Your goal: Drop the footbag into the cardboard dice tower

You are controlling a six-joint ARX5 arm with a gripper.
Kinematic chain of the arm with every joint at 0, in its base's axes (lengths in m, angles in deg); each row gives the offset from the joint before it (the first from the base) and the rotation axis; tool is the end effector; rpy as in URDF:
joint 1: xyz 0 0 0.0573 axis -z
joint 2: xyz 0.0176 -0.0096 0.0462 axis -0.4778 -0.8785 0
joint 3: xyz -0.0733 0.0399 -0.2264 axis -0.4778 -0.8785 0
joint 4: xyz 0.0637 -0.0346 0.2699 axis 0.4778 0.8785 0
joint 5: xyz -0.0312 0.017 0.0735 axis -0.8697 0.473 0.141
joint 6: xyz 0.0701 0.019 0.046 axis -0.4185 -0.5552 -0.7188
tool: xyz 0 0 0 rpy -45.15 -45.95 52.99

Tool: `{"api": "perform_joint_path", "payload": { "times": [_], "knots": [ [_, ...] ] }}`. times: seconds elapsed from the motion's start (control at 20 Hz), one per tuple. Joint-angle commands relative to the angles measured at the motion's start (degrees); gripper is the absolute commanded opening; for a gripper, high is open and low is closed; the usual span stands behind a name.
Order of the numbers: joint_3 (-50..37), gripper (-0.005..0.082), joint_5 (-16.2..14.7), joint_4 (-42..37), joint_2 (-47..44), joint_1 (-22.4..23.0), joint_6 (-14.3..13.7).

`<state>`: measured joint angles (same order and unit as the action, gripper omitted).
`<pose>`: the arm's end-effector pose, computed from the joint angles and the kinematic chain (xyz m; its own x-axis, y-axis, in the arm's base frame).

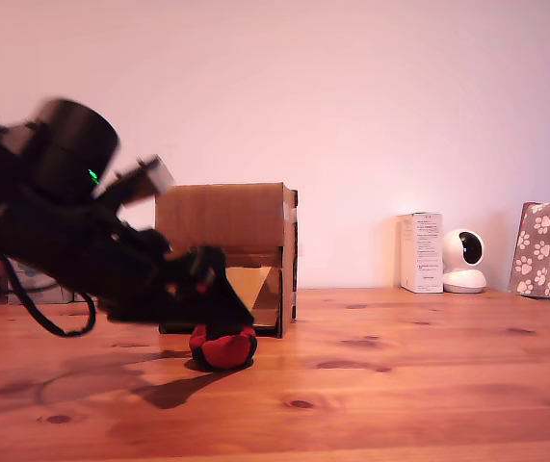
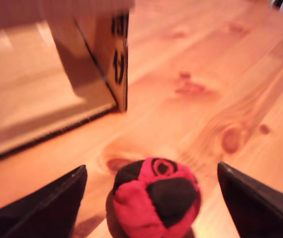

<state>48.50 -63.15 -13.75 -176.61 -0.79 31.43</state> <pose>0.3185 -0.1952 0.0376 0.5459 -0.6682 -0.5054 0.7040 0.6929 -0.1556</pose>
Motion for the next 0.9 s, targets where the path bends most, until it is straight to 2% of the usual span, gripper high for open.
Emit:
{"api": "perform_joint_path", "payload": {
  "times": [0.0, 0.1, 0.15, 0.25, 0.35, 0.4, 0.45, 0.6, 0.85],
  "knots": [
    [1.0, 0.0764, -0.5, 3.0, -1.6, 0.2, -0.3],
    [1.7, 0.0743, -0.5, 4.7, -1.6, 0.2, -0.4],
    [2.1, 0.0695, -0.5, 5.9, -1.6, 0.2, -1.2],
    [3.5, 0.0487, -0.4, 11.2, -1.6, 0.2, -1.8],
    [3.8, 0.0202, -0.4, 12.1, -1.6, 0.2, -1.7],
    [3.8, 0.0086, -0.4, 11.6, -1.5, 0.2, -1.8],
    [3.8, 0.0035, -0.5, 10.8, -1.5, 0.2, -1.8],
    [3.9, 0.0039, -1.8, 12.4, 1.2, 0.2, -0.7],
    [3.9, 0.0039, -1.8, 23.6, 12.2, 0.2, 0.2]
  ]
}}
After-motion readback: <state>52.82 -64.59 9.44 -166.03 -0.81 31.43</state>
